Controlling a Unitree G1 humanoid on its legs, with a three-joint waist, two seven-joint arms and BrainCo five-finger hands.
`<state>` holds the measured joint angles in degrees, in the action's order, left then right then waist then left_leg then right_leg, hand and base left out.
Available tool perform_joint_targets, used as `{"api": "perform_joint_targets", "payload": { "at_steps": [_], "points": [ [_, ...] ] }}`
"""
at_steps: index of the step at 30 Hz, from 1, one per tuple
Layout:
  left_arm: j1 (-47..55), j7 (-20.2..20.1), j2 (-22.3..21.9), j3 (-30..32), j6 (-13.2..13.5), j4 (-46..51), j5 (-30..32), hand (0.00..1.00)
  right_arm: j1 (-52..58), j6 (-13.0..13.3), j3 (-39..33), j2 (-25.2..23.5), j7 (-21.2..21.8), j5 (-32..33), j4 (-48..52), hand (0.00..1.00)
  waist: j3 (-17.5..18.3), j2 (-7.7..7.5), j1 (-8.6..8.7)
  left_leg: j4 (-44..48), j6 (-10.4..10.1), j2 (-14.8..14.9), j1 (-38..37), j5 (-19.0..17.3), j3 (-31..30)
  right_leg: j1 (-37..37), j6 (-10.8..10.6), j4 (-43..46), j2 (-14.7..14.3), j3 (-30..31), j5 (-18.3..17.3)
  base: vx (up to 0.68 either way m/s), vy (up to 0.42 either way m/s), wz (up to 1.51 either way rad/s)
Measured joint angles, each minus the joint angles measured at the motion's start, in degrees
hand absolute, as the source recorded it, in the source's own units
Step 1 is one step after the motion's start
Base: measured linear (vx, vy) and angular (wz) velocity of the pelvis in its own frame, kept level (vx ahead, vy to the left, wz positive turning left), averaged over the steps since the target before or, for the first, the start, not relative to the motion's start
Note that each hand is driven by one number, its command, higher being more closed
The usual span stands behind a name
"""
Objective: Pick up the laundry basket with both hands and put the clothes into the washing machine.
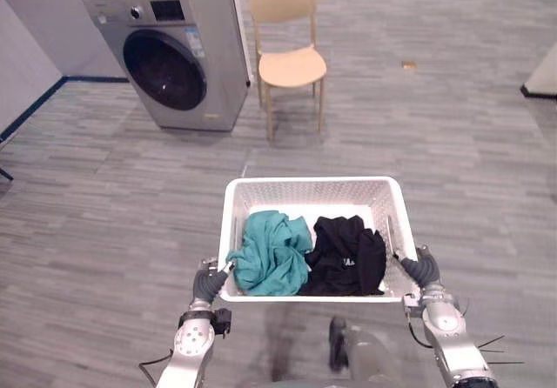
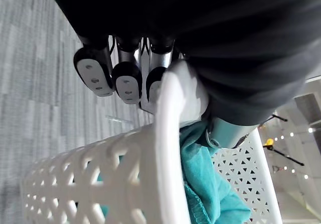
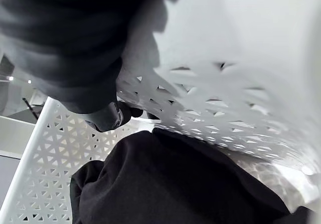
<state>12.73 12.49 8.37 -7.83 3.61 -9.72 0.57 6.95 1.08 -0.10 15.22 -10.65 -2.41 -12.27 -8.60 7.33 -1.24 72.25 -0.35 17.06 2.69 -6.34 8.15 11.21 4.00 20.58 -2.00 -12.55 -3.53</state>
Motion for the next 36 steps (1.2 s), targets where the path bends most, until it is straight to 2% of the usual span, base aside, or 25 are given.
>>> {"api": "perform_joint_targets", "payload": {
  "at_steps": [2,5,6,7,8,9,10,12,13,14,15,16,17,18,20,22,24,25,27,28,29,30,31,33,36],
  "points": [
    [0.24,-0.01,0.41,0.0,0.07,0.12,-0.18,1.0,-0.07,0.01,0.0,-0.07,-0.48,0.18,1.72,1.0,-0.61,-1.34,-0.85,-1.67,1.25,-0.97,4.94,-4.87,1.72,-6.81,-0.08,-5.49,0.19,1.15,-0.95,0.67,-0.07,-0.09],
    [0.32,-0.03,0.94,0.0,0.1,0.81,-0.21,1.0,-2.22,0.19,-0.29,0.07,-0.9,0.16,4.06,1.0,-1.59,-3.85,-1.52,-24.85,1.41,-7.24,14.79,-8.64,3.11,-15.41,-1.82,-14.2,2.35,3.47,-2.35,0.65,0.084,-0.25],
    [0.59,-0.1,0.73,-0.02,0.09,1.62,-0.12,1.0,-3.18,0.27,-0.7,0.23,-0.91,0.1,4.0,1.0,-1.48,-3.66,-2.12,-45.62,-3.38,-9.75,16.42,-4.9,1.93,-18.66,-3.29,-17.44,3.26,4.89,-3.21,0.58,0.161,-0.4],
    [1.06,-0.12,0.64,-0.03,0.07,2.47,-0.05,1.0,-3.28,0.5,-0.69,0.57,-0.92,0.09,4.01,1.0,-1.08,-2.81,-2.79,-53.0,-4.92,-9.54,16.56,-2.03,1.22,-19.56,-3.83,-18.88,2.97,5.64,-3.57,0.71,0.238,-0.82],
    [1.61,-0.13,0.96,-0.02,0.08,3.41,0.07,1.0,-3.39,0.62,-0.59,0.2,-0.94,0.08,3.3,1.0,-0.85,-2.66,-4.29,-52.88,-3.26,-9.95,16.0,5.82,2.52,-22.78,-5.42,-20.92,3.1,9.15,-4.73,0.52,0.199,-0.68],
    [1.55,-0.08,1.07,0.08,0.06,3.53,0.09,1.0,-3.57,0.62,-0.59,-0.19,-0.95,0.06,2.93,1.0,-0.75,-3.31,-4.39,-51.47,-1.33,-11.03,15.97,5.37,2.57,-23.78,-5.81,-21.25,4.2,9.64,-5.16,0.69,0.266,-0.39],
    [1.38,-0.03,0.78,0.15,0.0,3.7,0.12,1.0,-4.03,0.62,-0.65,-0.02,-0.98,0.07,2.03,1.0,-0.41,-4.14,-3.29,-47.06,2.75,-11.65,17.07,2.09,2.59,-25.3,-6.78,-21.45,5.7,9.81,-4.94,0.74,0.306,0.17],
    [1.41,-0.05,0.56,-0.31,-0.66,3.7,0.19,1.0,-4.55,0.61,-0.66,0.35,-0.92,0.09,-0.03,1.0,-0.3,-4.61,-2.98,-42.14,4.47,-12.12,16.39,-2.48,3.51,-24.21,-7.74,-14.67,7.2,11.68,-4.71,0.69,0.307,0.02],
    [1.94,-0.05,0.95,-0.55,-0.69,3.7,0.19,1.0,-4.5,0.61,-0.65,-0.1,-0.9,0.08,-0.71,1.0,0.07,-5.33,-3.26,-42.19,4.46,-12.5,14.14,-4.48,4.83,-20.41,-10.36,-3.97,7.9,12.79,-5.86,0.7,0.281,-0.37],
    [2.07,-0.05,1.55,-0.59,-0.73,3.62,0.22,1.0,-4.67,0.74,-0.65,-0.72,-0.86,0.05,-1.11,1.0,-0.15,-5.72,-3.04,-44.14,4.02,-13.33,9.75,-8.14,5.21,-13.51,-19.91,14.6,8.96,14.08,-4.62,0.56,0.215,-0.33],
    [1.91,-0.04,1.97,-0.58,-0.8,3.62,0.19,1.0,-4.9,0.82,-0.67,-1.18,-0.87,0.03,-1.67,1.0,-0.53,-6.32,-2.9,-44.88,4.21,-14.01,7.92,-8.94,5.54,-11.02,-19.96,22.26,9.56,14.33,-3.84,0.65,0.189,-0.18],
    [1.92,-0.07,3.12,-0.72,-1.27,3.6,0.21,1.0,-5.11,0.81,-0.67,-2.3,-0.78,-0.03,-4.21,1.0,-0.92,-7.62,-2.6,-47.98,3.84,-16.04,1.23,-10.04,6.16,-5.47,-18.78,39.94,12.45,12.14,-3.83,0.42,0.082,-0.05],
    [2.0,-0.08,3.22,-0.81,-1.41,3.59,0.22,1.0,-5.07,0.79,-0.66,-2.47,-0.64,-0.06,-4.95,1.0,-0.9,-7.57,-2.42,-49.74,3.83,-16.31,-1.36,-10.2,6.28,-4.04,-16.85,43.52,13.47,10.19,-4.57,0.71,0.128,-0.13],
    [1.83,-0.06,3.38,-0.75,-1.42,3.61,0.22,1.0,-5.06,0.81,-0.26,-2.52,-0.58,-0.07,-5.71,1.0,-0.85,-6.6,-2.27,-55.77,3.82,-16.41,-7.76,-10.24,6.32,0.24,-11.18,45.33,14.07,4.55,-7.81,0.39,0.063,-0.17],
    [1.35,-0.07,4.6,-0.77,-1.4,3.6,0.21,1.0,-5.27,0.94,0.26,-2.46,-0.56,0.01,-5.57,1.0,-0.76,-6.39,-1.86,-60.01,3.68,-16.37,-11.86,-10.14,6.49,4.6,-8.36,39.38,13.53,0.63,-9.76,0.48,0.054,-0.1],
    [1.1,-0.11,5.09,-0.83,-1.41,3.57,0.21,1.0,-5.22,0.92,0.52,-2.34,-0.46,0.03,-5.36,1.0,-1.05,-5.75,-0.03,-63.3,1.32,-16.01,-16.27,-10.81,5.96,9.81,-6.69,22.79,11.33,-1.27,-9.9,0.53,-0.002,0.17],
    [0.45,-0.22,5.11,-0.96,-1.41,3.31,0.43,1.0,-4.86,0.89,0.51,-2.13,-0.47,0.07,-5.26,1.0,-0.93,-6.27,1.68,-64.9,-0.96,-16.42,-20.09,-12.11,4.88,11.1,-8.24,-3.8,9.09,0.51,-0.66,0.54,-0.099,0.33],
    [0.21,-0.22,5.16,-1.0,-1.41,3.13,0.72,1.0,-4.63,0.85,0.51,-2.07,-0.48,0.06,-5.03,1.0,-0.93,-6.84,1.97,-65.46,-1.87,-17.05,-21.55,-12.64,4.12,11.44,-8.76,-8.64,9.22,1.58,1.67,0.71,-0.158,0.41],
    [0.4,-0.28,4.96,-1.52,-1.41,2.51,1.85,1.0,-2.87,0.71,0.51,-1.87,-0.48,0.05,-4.99,1.0,-0.34,-7.35,2.44,-65.0,-4.93,-17.21,-27.5,-14.63,1.48,11.24,-4.42,-9.18,9.11,4.2,8.03,0.69,-0.204,0.52],
    [0.78,-0.28,3.95,-1.66,-1.44,2.23,1.86,1.0,-1.92,0.35,0.46,-1.7,-0.5,0.03,-4.99,1.0,1.03,-5.83,2.6,-59.82,-4.93,-15.01,-27.11,-14.62,-0.59,11.84,-3.72,-3.5,8.87,3.35,12.83,0.74,-0.262,0.43],
    [0.9,-0.28,3.64,-1.67,-1.44,2.14,1.88,1.0,-1.91,0.1,0.46,-1.48,-0.49,0.03,-4.99,1.0,1.67,-4.65,2.45,-54.1,-4.93,-13.38,-24.88,-14.62,-0.96,12.41,-3.51,-0.91,8.29,2.59,12.1,0.86,-0.348,0.25],
    [0.78,-0.28,2.83,-1.67,-1.42,1.96,1.99,1.0,-2.29,0.06,0.38,-0.72,-0.48,0.1,-4.82,1.0,1.94,-1.69,2.15,-40.02,-5.83,-9.56,-18.98,-12.63,-0.99,11.44,-2.3,1.0,5.81,1.34,8.38,0.66,-0.276,-0.1],
    [0.33,-0.26,2.22,-1.5,-1.41,1.37,1.95,1.0,-3.35,-0.05,0.45,-0.1,-0.48,0.16,-4.74,1.0,1.05,0.74,0.83,-23.09,-5.06,-4.55,-12.14,-3.04,-0.56,8.24,-1.3,0.93,2.86,0.72,6.0,0.65,-0.249,-0.28],
    [0.33,-0.25,1.94,-1.45,-1.42,-0.13,1.58,1.0,-4.04,-0.16,0.5,-0.12,-0.64,0.89,-4.65,1.0,0.63,1.77,-1.45,-3.03,-2.92,1.83,-3.04,-2.86,0.84,0.34,0.28,-3.17,-1.22,0.81,3.97,0.56,-0.178,-0.43],
    [2.0,-0.27,1.98,-1.15,-0.99,0.0,1.2,1.0,-4.57,-0.1,0.65,-0.35,-0.66,1.26,-2.57,1.0,-1.02,-0.62,-2.86,-1.47,-1.24,0.82,3.99,-7.41,3.35,-9.77,0.55,-11.36,-1.61,3.92,3.51,0.55,-0.099,-0.39]
  ]
}}
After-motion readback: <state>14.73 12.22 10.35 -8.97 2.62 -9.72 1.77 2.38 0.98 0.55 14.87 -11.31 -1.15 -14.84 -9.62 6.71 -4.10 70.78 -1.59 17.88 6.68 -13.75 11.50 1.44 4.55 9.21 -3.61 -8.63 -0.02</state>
